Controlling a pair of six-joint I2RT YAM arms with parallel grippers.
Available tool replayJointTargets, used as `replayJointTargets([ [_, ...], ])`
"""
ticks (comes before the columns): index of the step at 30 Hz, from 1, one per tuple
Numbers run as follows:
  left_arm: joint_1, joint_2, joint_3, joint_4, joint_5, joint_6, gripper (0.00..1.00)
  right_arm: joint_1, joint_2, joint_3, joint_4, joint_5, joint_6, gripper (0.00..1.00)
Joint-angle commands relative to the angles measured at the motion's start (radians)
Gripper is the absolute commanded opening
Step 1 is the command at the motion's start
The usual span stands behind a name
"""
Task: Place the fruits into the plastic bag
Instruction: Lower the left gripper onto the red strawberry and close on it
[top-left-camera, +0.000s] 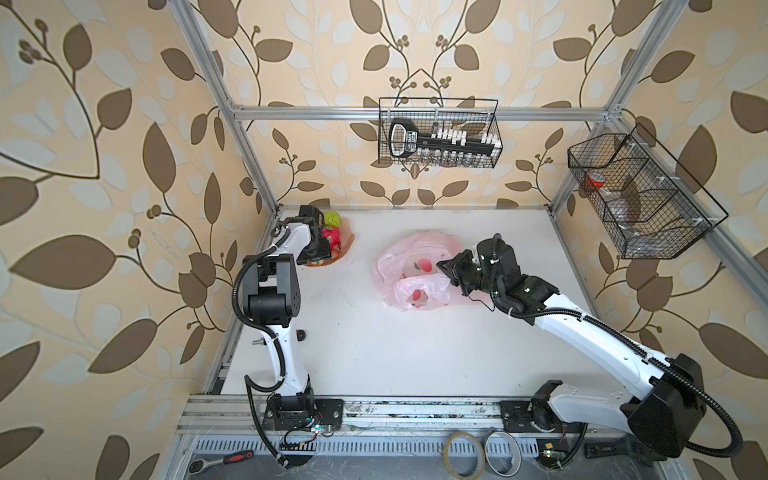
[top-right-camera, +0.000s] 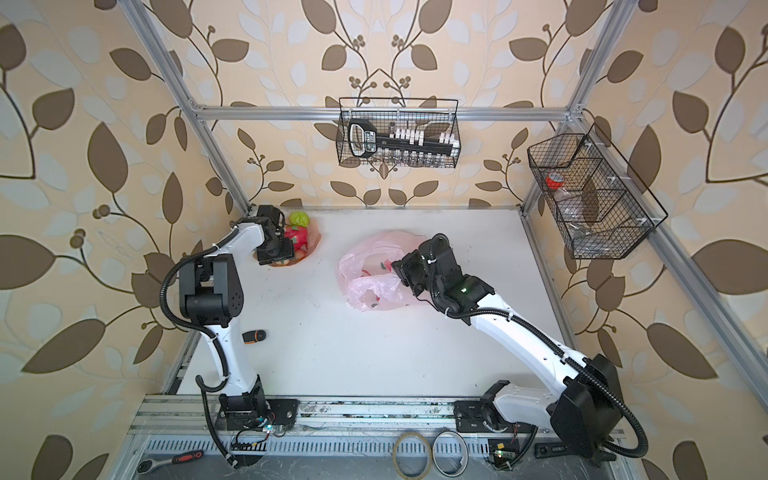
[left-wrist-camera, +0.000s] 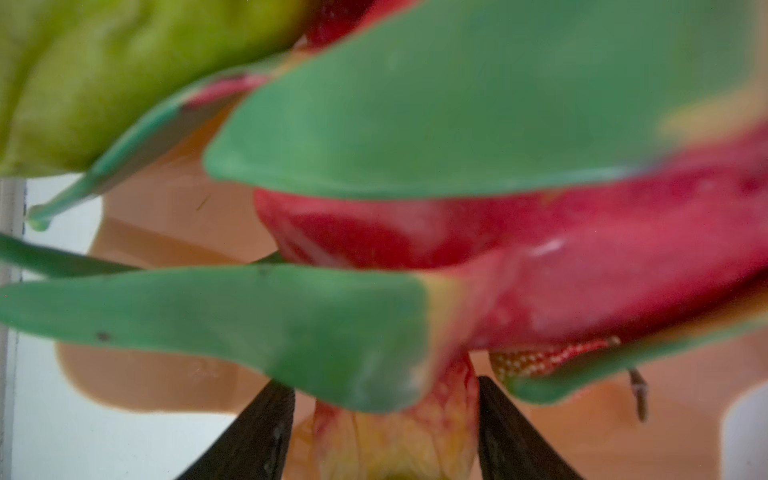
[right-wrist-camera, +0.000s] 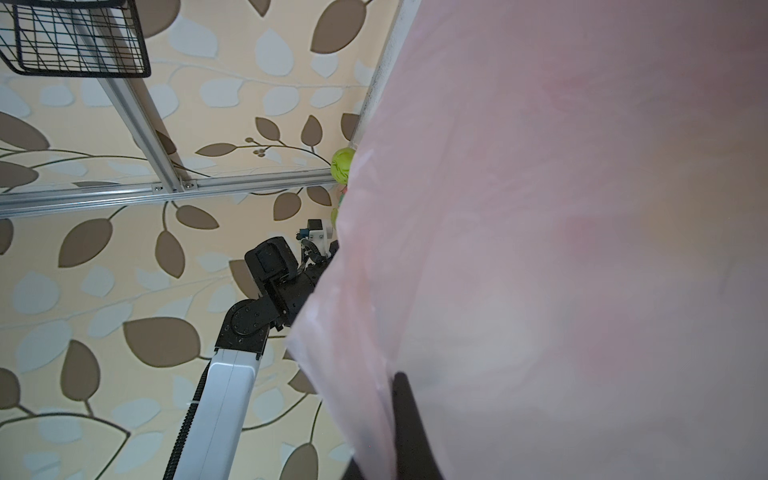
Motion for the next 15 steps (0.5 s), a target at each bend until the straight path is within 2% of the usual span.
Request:
replayJointTargets([
  [1, 0.008, 0.005, 0.031, 0.008, -0.016, 0.022, 0.69, 0.007, -0.017, -0.012, -0.018, 0.017, 0.014, 0.00],
  [3, 0.007, 0.010, 0.029, 0.009, -0.010, 0.024, 0.67, 0.008, -0.016, -0.011, -0.019, 0.018, 0.011, 0.00],
  [8, 0.008, -0.001, 0.011, 0.023, 0.002, 0.024, 0.53, 0.008, -0.020, -0.008, -0.021, 0.024, 0.012, 0.00],
  [15, 0.008, -0.035, 0.008, 0.019, 0.030, 0.025, 0.42, 0.009, -0.021, -0.010, -0.021, 0.024, 0.010, 0.00],
])
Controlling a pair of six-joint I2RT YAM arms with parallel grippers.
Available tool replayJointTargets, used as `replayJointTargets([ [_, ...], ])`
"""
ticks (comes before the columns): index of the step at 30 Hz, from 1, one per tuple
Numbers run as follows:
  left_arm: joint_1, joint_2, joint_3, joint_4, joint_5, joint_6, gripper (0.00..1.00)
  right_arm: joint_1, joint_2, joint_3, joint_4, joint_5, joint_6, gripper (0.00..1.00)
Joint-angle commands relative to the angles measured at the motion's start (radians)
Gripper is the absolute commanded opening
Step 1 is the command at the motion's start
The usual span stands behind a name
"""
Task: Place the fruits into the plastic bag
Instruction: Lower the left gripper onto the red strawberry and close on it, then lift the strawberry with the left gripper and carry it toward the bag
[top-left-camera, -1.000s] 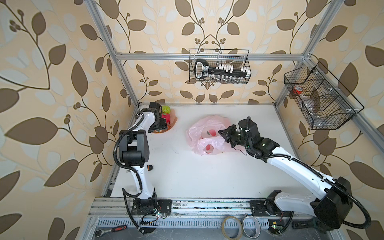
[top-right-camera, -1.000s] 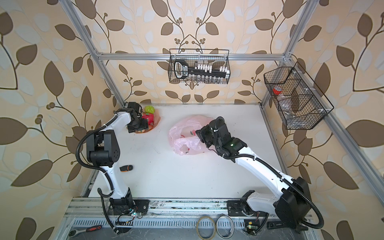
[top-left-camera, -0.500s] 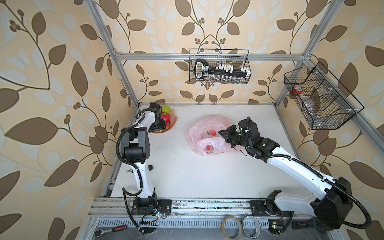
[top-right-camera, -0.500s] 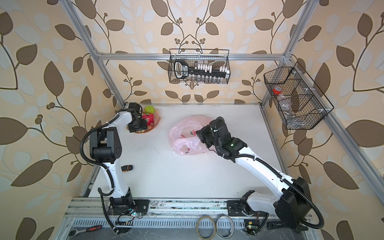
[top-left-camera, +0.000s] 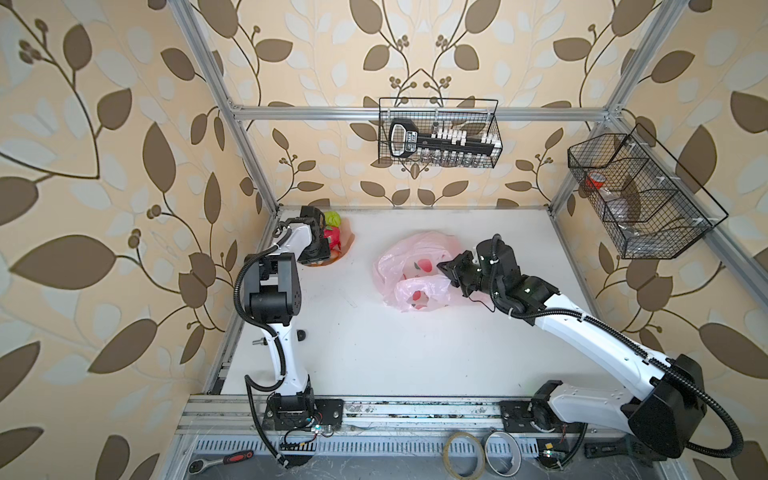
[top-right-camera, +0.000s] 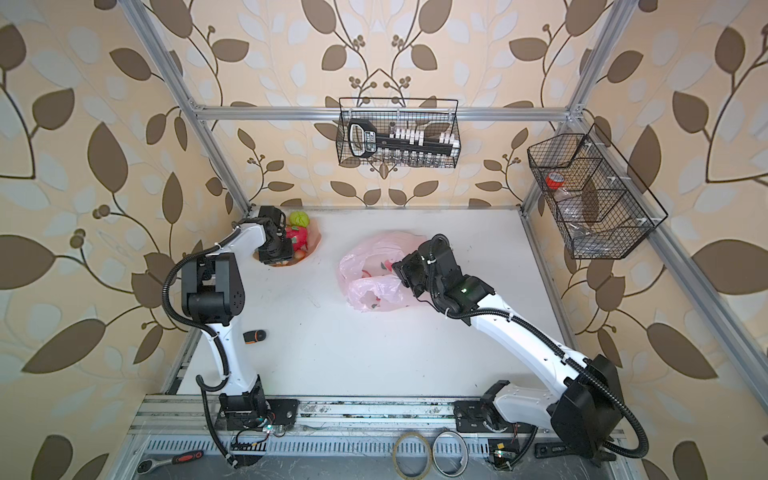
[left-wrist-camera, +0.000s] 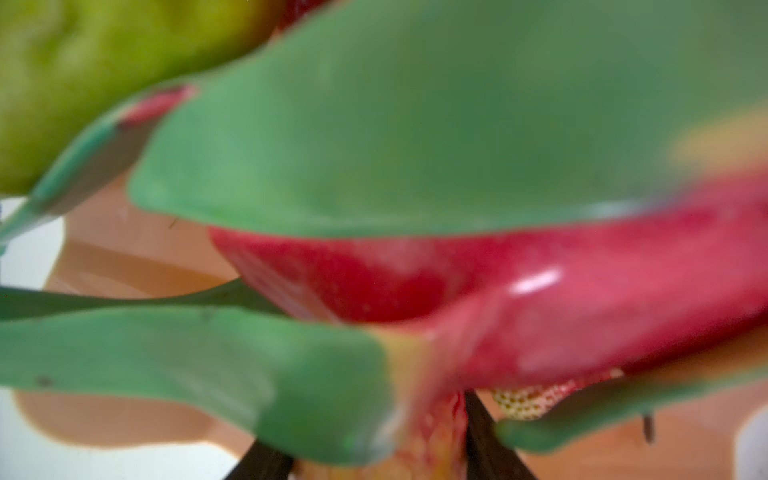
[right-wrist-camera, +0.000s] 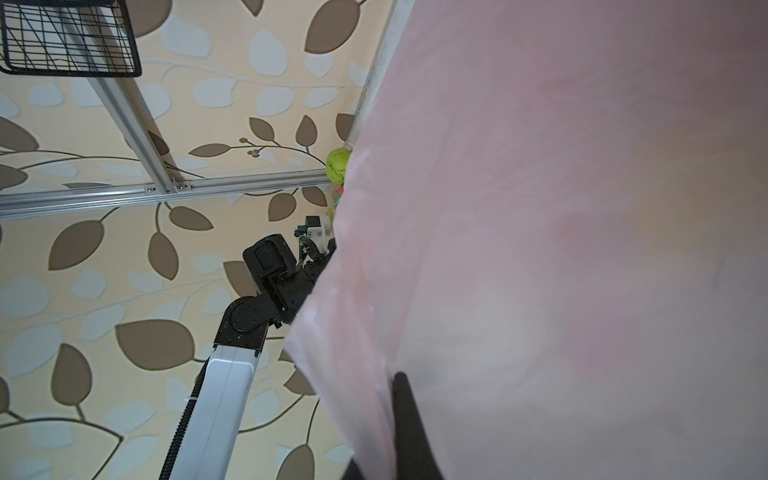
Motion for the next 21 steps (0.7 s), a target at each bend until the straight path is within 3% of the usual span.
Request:
replayJointTargets([
  [1, 0.008, -0.053, 0.005, 0.001, 0.011, 0.005, 0.40, 0.007, -0.019, -0.011, -0.006, 0.017, 0.011, 0.00],
  [21, 0.008, -0.225, -0.068, -0.037, 0.086, -0.032, 0.31, 0.005, -0.004, -0.024, 0.025, -0.010, 0.015, 0.00],
])
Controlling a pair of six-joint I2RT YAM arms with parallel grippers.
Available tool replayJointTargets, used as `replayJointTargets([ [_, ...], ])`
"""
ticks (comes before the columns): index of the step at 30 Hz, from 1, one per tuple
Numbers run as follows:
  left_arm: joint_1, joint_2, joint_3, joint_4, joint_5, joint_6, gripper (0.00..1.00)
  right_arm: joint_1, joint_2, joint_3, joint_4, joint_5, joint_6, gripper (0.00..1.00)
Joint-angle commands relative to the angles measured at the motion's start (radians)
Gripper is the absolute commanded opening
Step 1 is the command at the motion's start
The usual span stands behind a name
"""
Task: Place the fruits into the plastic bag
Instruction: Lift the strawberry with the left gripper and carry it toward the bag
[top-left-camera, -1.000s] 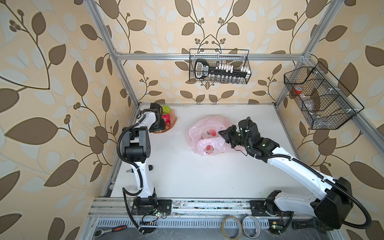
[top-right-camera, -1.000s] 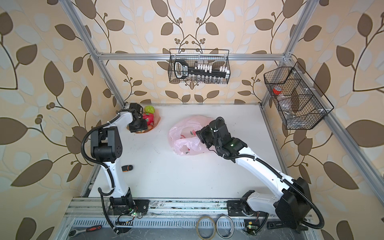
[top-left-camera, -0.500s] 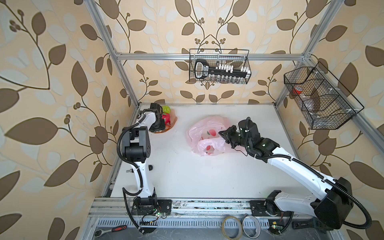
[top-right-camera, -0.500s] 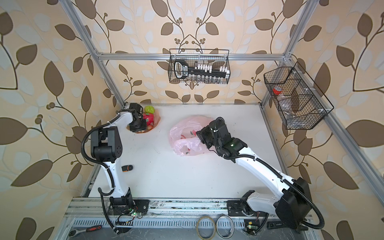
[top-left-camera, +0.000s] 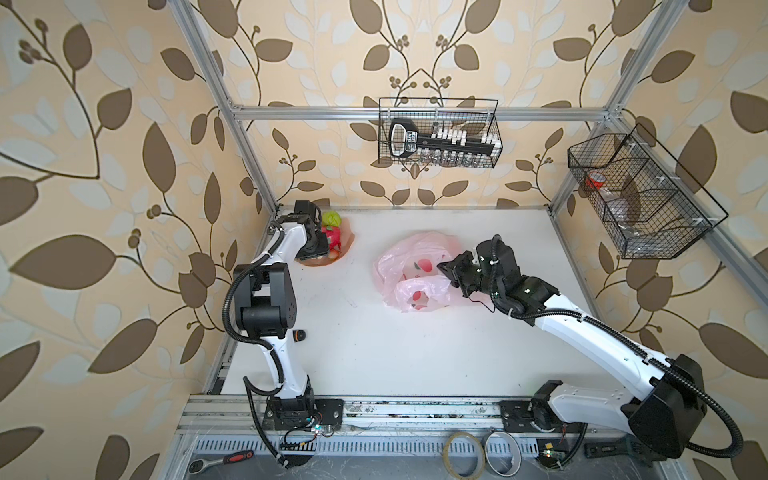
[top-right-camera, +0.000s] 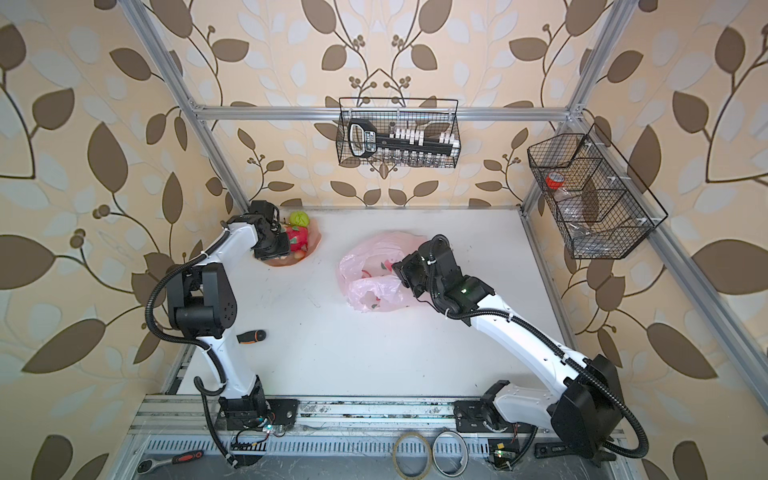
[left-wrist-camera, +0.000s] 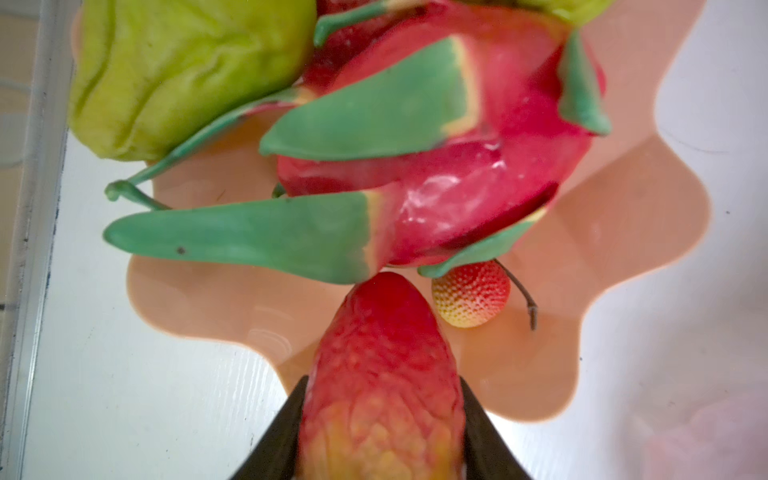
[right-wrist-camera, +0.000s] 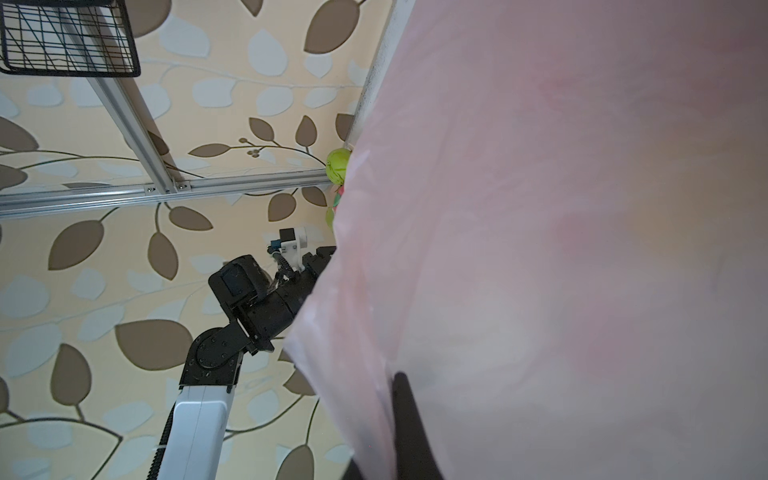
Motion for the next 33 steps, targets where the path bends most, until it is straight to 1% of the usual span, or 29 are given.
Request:
replayJointTargets([
  [1, 0.007, -0.074, -0.028, -0.017, 0.029, -0.022, 0.31, 0.005, -0.003, -0.016, 0.018, -0.009, 0.015, 0.00],
  [10, 0.006, -0.162, -0.059, -0.039, 0.084, 0.000, 0.30, 0.003, 0.006, -0.009, 0.018, -0.011, 0.011, 0.00],
  [14, 0.002, -0.236, -0.101, -0.014, 0.183, -0.007, 0.30, 0.004, 0.011, -0.004, 0.018, -0.015, 0.010, 0.00],
  [17, 0.002, -0.283, -0.128, -0.011, 0.206, -0.013, 0.31, 0.002, 0.014, 0.009, 0.011, -0.015, 0.003, 0.00],
  [20, -0.002, -0.324, -0.145, -0.007, 0.283, -0.036, 0.31, 0.001, 0.019, 0.020, 0.000, -0.017, -0.005, 0.00],
  [25, -0.038, -0.398, -0.224, 0.032, 0.393, -0.074, 0.31, 0.003, 0.030, 0.026, 0.004, -0.017, -0.001, 0.00],
  [33, -0.057, -0.549, -0.383, 0.164, 0.628, -0.204, 0.31, 0.004, 0.032, 0.031, -0.001, -0.012, -0.005, 0.00],
])
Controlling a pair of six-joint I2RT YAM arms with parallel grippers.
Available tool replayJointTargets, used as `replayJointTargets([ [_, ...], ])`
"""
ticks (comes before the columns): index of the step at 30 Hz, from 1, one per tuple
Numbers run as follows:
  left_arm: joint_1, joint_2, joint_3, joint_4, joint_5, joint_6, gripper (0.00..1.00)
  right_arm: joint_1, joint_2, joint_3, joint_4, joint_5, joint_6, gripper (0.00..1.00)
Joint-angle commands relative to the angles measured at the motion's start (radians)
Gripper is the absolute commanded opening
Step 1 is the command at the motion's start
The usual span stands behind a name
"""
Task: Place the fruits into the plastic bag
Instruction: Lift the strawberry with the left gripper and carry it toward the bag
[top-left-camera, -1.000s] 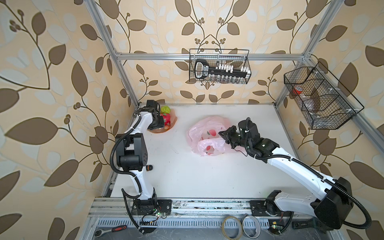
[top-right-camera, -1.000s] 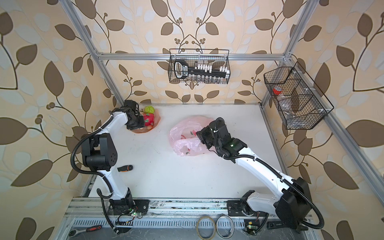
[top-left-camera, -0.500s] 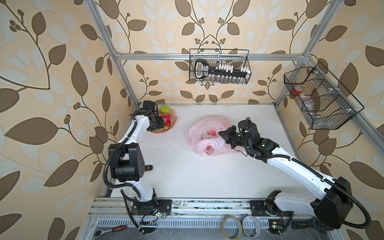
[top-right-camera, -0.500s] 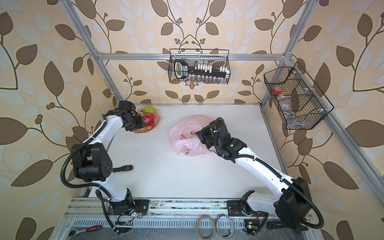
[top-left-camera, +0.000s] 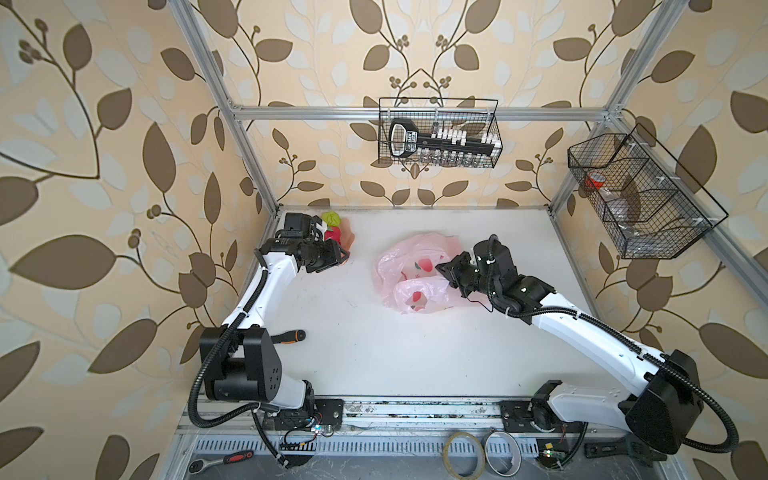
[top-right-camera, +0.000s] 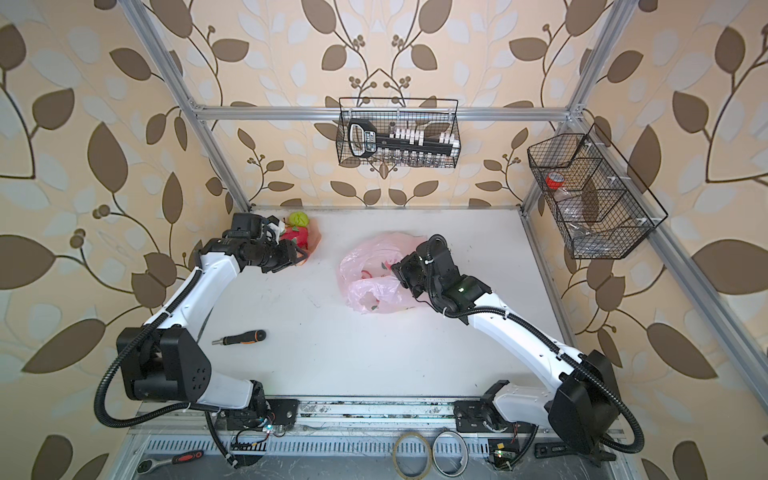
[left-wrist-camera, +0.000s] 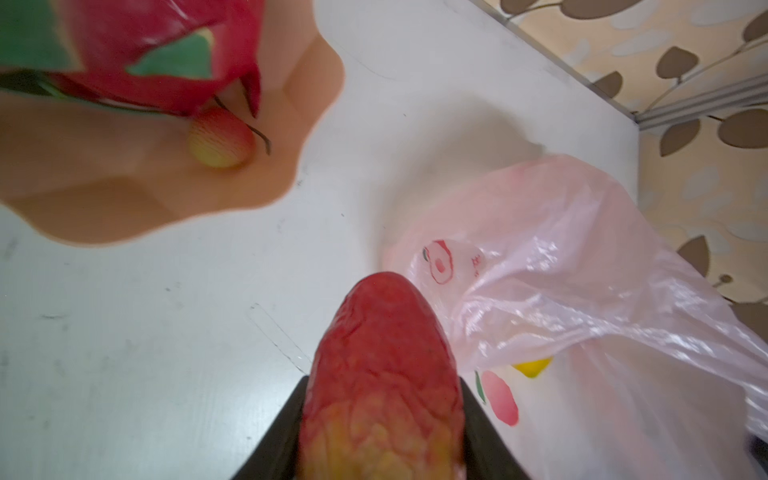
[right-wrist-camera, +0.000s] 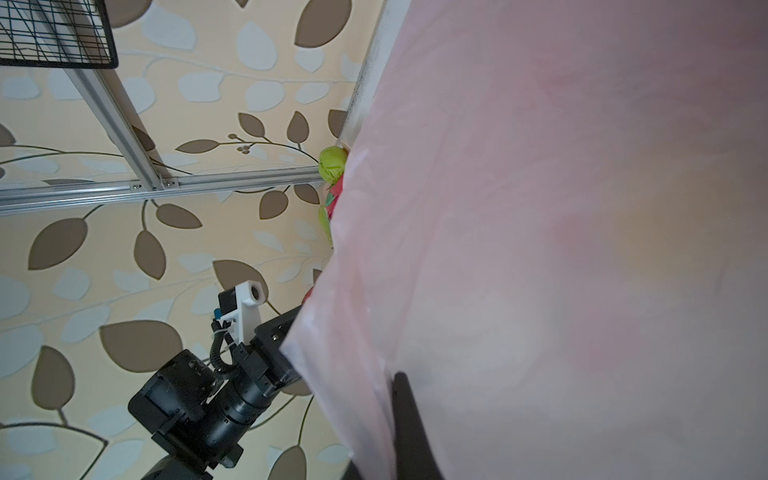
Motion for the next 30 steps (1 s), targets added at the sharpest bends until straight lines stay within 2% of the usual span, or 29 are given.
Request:
replayJointTargets([
  [1, -0.007, -0.087, -0.044, 0.092, 0.157, -0.080, 0.31, 0.003, 0.009, 0.030, -0.007, -0.005, 0.006, 0.00],
  [9, -0.045, -0.215, -0.142, 0.117, 0.238, -0.109, 0.31, 0.005, 0.008, 0.025, -0.004, -0.005, 0.009, 0.00],
  [14, -0.097, -0.274, -0.233, 0.117, 0.211, -0.123, 0.31, 0.006, 0.009, 0.020, 0.002, -0.003, 0.015, 0.00],
  [22, -0.239, -0.361, -0.374, 0.208, 0.155, -0.241, 0.31, 0.006, 0.009, 0.018, 0.001, -0.002, 0.016, 0.00],
  [30, -0.317, -0.320, -0.394, 0.282, 0.123, -0.293, 0.31, 0.010, 0.010, 0.018, 0.003, -0.003, 0.017, 0.00],
])
